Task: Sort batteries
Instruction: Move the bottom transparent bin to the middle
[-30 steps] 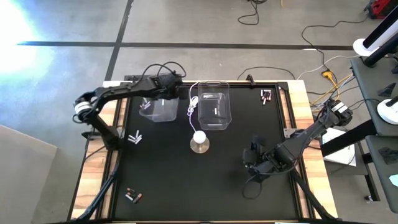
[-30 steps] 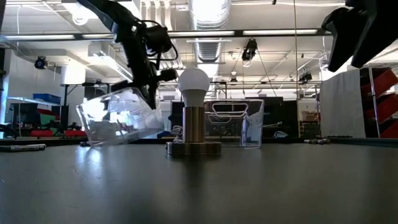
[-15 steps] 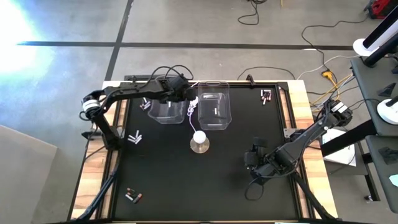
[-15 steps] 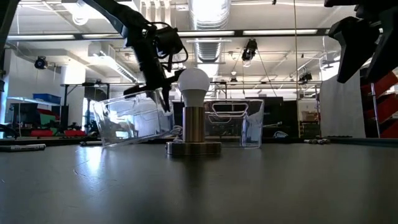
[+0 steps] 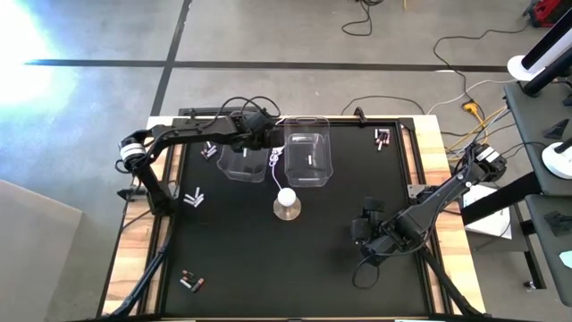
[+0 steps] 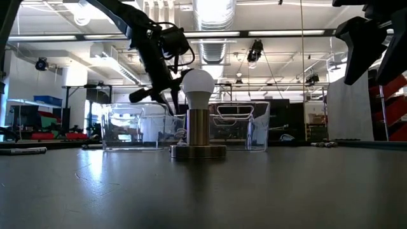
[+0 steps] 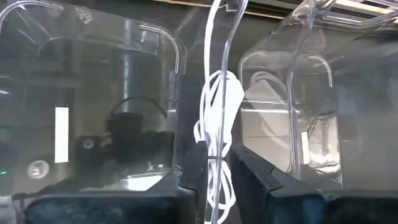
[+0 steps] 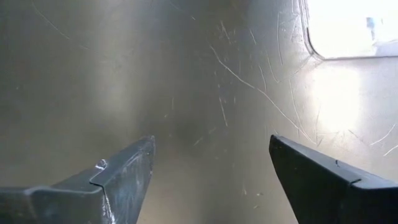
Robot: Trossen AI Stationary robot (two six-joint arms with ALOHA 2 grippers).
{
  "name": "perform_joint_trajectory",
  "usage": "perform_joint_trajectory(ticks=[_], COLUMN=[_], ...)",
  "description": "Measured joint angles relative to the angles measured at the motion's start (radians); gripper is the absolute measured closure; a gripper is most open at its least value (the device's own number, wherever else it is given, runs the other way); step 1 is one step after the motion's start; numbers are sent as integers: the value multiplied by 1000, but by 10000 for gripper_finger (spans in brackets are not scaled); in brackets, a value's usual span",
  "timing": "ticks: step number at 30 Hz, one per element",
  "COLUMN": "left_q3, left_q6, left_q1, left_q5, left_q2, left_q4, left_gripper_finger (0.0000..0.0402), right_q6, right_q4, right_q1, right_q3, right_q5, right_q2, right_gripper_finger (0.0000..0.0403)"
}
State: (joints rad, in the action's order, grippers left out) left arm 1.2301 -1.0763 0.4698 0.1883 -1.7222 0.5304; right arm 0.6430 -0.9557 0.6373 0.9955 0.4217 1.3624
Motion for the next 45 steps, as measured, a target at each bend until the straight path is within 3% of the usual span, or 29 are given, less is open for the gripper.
perform_joint_trajectory(ticks=[4,8,16,21,26,34,39,45], left_q3=[8,86,190,102,-55,-254,-284,-312], left_q6=[26,169,512,748,996,1274,1453,1612], left_q1=[0,0,20,48,68,102,121,183], left_q5=[-23,-25,103,178,200,247,285,272], left_q2=[4,42,220,389,572,673,650,556], left_q4=[-23,6,308,509,514,478,474,443], left_gripper_finger=[328,309,272,268,268,268,268,268], right_q6=[0,0,19,14,-19,-263,-428,-506], right_q4=[1,1,1,4,35,81,79,76], right_q1=[0,0,0,-1,-24,-285,-441,-534], right_q3=[0,0,-2,-5,-5,12,46,41], right_q5=[0,-1,-1,-1,-2,-55,-63,-63], right_q2=[0,0,0,0,0,0,0,0], right_gripper_finger=[87,90,86,79,78,78,85,84])
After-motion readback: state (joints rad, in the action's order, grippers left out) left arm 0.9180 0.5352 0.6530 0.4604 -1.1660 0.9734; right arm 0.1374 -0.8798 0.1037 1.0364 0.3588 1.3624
